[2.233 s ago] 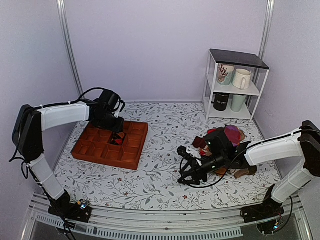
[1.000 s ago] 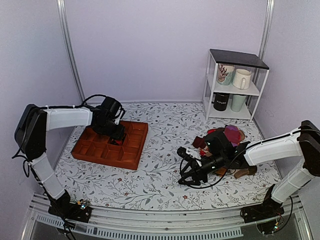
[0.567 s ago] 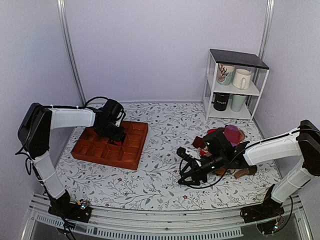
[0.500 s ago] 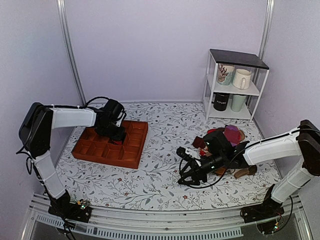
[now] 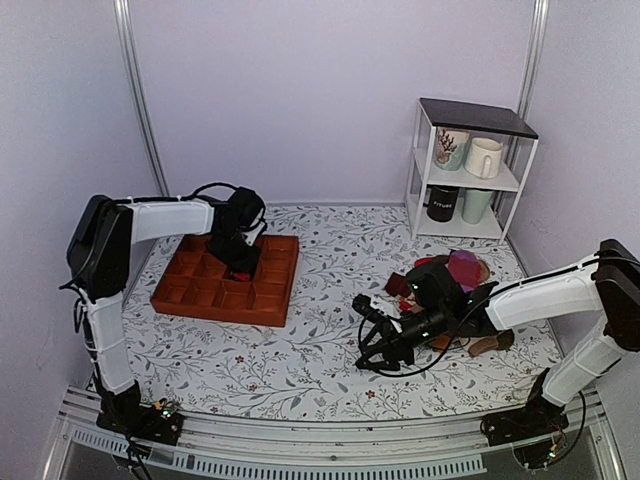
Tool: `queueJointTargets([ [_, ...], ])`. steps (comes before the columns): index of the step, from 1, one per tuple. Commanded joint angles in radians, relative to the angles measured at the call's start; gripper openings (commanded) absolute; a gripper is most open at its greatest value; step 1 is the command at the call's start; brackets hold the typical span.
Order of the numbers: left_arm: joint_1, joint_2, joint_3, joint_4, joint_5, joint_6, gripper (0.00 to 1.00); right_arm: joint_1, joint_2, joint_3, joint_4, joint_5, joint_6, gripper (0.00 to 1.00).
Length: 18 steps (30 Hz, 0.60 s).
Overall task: Roll the socks
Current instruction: Adjust the pair of socks in the storage box.
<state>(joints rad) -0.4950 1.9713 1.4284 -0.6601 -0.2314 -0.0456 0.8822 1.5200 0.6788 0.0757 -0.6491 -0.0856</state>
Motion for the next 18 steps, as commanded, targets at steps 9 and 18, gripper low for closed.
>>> queueJointTargets([
  [9,-0.047,0.314,0.078,-0.217,0.071,0.051,0.0,-0.007,-0.002,0.013,-0.005,-0.011,-0.005,0.56],
  [18,-0.051,0.33,0.046,-0.2,0.037,0.042,0.24,-0.006,-0.022,0.005,-0.006,-0.006,-0.003,0.56],
])
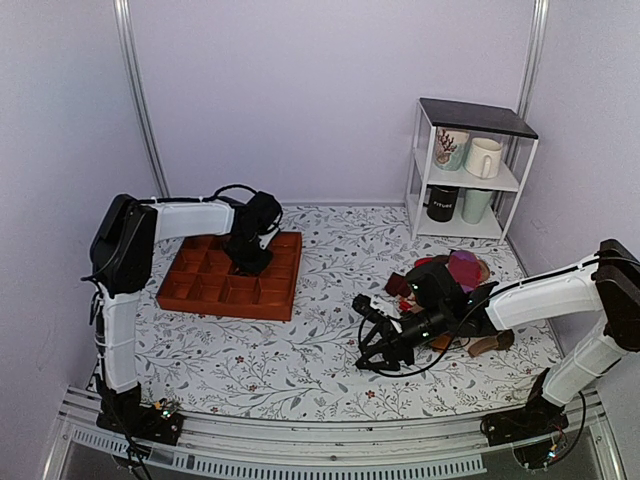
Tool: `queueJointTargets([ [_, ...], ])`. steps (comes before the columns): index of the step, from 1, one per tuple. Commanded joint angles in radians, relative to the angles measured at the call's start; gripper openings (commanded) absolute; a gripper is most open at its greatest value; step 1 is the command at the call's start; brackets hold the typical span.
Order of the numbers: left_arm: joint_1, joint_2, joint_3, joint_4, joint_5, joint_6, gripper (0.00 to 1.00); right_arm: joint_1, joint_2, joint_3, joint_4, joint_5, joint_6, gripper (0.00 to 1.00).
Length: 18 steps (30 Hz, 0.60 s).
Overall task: Roll the socks
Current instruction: Adjust the pair of socks in the storage box.
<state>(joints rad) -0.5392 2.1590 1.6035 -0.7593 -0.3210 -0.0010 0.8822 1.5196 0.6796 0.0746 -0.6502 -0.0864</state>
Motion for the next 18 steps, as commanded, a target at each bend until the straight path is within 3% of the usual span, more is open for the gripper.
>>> queueJointTargets([
  [1,-0.007,0.105,-0.139,-0.074,0.127,-0.005,0.35,-0.006,-0.022,0.004,-0.005,-0.005,-0.004,0.56],
  [4,-0.008,0.004,-0.14,-0.022,0.12,-0.013,0.56,-0.007,-0.017,0.008,-0.005,-0.006,-0.004,0.56],
  [8,-0.01,-0.063,-0.109,-0.006,0.085,-0.018,0.71,-0.008,-0.013,0.009,-0.006,-0.008,-0.004,0.56],
  [13,-0.017,-0.073,-0.08,-0.018,0.06,-0.016,0.98,-0.006,-0.014,0.007,-0.005,-0.005,-0.004,0.56],
  [18,-0.028,-0.103,-0.066,-0.025,0.023,-0.014,1.0,-0.007,-0.002,0.012,-0.006,-0.008,-0.006,0.56],
])
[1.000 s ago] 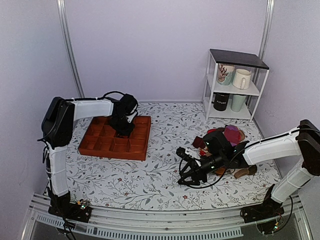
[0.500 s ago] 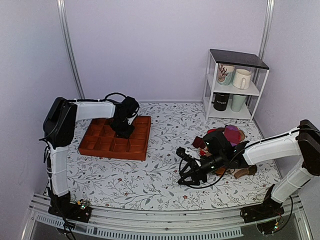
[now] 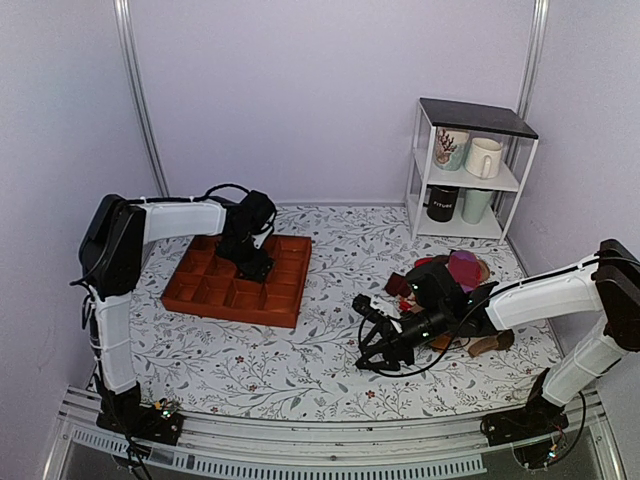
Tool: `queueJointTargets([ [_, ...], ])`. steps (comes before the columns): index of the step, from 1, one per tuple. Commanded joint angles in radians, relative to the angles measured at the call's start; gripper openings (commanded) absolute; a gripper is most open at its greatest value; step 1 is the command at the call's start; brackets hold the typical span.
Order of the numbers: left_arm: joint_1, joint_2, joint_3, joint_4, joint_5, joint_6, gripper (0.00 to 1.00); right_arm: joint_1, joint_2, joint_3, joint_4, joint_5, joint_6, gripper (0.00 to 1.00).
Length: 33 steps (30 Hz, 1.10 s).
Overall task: Roll the socks
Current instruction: Adjust the pair of socks in the storage box.
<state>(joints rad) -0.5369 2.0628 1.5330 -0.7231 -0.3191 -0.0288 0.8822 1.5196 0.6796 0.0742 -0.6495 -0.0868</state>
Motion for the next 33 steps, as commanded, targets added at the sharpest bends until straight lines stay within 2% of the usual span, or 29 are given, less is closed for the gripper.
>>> queueJointTargets([
  [1,-0.03,-0.016,0.008,-0.063,0.018,0.014,0.99,-0.007,0.0,0.012,-0.007,-0.009,-0.005,0.56],
  [6,-0.03,-0.084,0.024,-0.05,0.04,0.018,0.99,-0.007,0.003,0.014,-0.006,-0.009,-0.005,0.56],
  [11,-0.021,-0.188,0.04,-0.001,0.144,0.038,1.0,-0.007,0.011,0.017,-0.007,-0.01,-0.007,0.56],
  [16,0.004,-0.206,0.065,-0.008,0.235,0.049,0.99,-0.006,0.003,0.014,-0.011,-0.006,-0.008,0.55],
  [21,0.01,-0.208,0.016,0.01,0.3,0.029,0.99,-0.008,-0.005,0.011,-0.014,-0.002,-0.009,0.55],
  [25,0.013,-0.227,-0.04,0.054,0.307,-0.004,0.96,-0.006,-0.007,0.011,-0.014,0.0,-0.01,0.56],
  [31,0.018,-0.257,-0.079,0.105,0.315,-0.035,0.82,-0.008,-0.003,0.011,-0.014,0.009,-0.011,0.56],
  [33,0.018,-0.263,-0.089,0.108,0.313,-0.045,0.82,-0.008,-0.005,0.009,-0.014,0.017,-0.011,0.56],
])
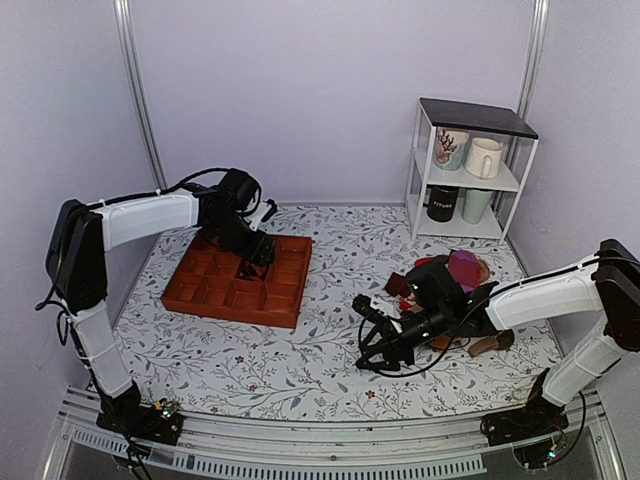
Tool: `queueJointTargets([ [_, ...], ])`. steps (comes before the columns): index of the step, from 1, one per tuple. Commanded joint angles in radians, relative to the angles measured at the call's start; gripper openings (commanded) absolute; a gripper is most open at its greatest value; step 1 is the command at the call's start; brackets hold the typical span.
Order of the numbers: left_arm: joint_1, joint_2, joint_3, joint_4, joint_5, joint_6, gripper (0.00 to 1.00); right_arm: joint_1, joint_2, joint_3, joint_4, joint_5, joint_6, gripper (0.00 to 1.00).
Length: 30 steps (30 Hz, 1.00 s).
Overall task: Roll the socks
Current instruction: Adjust the pair of socks in the storage box, then reset both arms
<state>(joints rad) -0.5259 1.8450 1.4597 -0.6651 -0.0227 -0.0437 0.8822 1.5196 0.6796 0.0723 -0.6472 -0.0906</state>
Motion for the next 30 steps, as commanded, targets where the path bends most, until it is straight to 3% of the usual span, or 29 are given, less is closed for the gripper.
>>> queueJointTargets([
  [1,0.007,-0.055,-0.025,0.059,0.012,-0.037,0.85,-0.007,-0.007,0.007,-0.011,0.021,-0.008,0.56],
  [4,0.007,-0.119,-0.08,0.108,-0.022,-0.044,0.98,-0.008,-0.023,-0.004,0.005,0.06,0.001,0.57],
  [8,0.007,-0.237,-0.188,0.181,-0.092,-0.043,0.99,-0.008,-0.047,-0.017,0.052,0.136,0.041,0.64],
  [11,0.012,-0.324,-0.263,0.214,-0.13,-0.043,0.99,-0.01,-0.04,0.008,0.067,0.19,0.105,0.99],
  [22,0.058,-0.75,-0.709,0.5,-0.104,-0.141,0.99,-0.016,-0.147,0.094,-0.024,0.537,0.328,1.0],
  [27,0.064,-0.824,-0.77,0.499,-0.112,-0.158,1.0,-0.016,-0.183,0.114,-0.056,0.61,0.384,1.0],
  [30,0.064,-0.809,-0.76,0.455,-0.125,-0.178,0.99,-0.016,-0.217,0.12,-0.077,0.737,0.474,1.0],
])
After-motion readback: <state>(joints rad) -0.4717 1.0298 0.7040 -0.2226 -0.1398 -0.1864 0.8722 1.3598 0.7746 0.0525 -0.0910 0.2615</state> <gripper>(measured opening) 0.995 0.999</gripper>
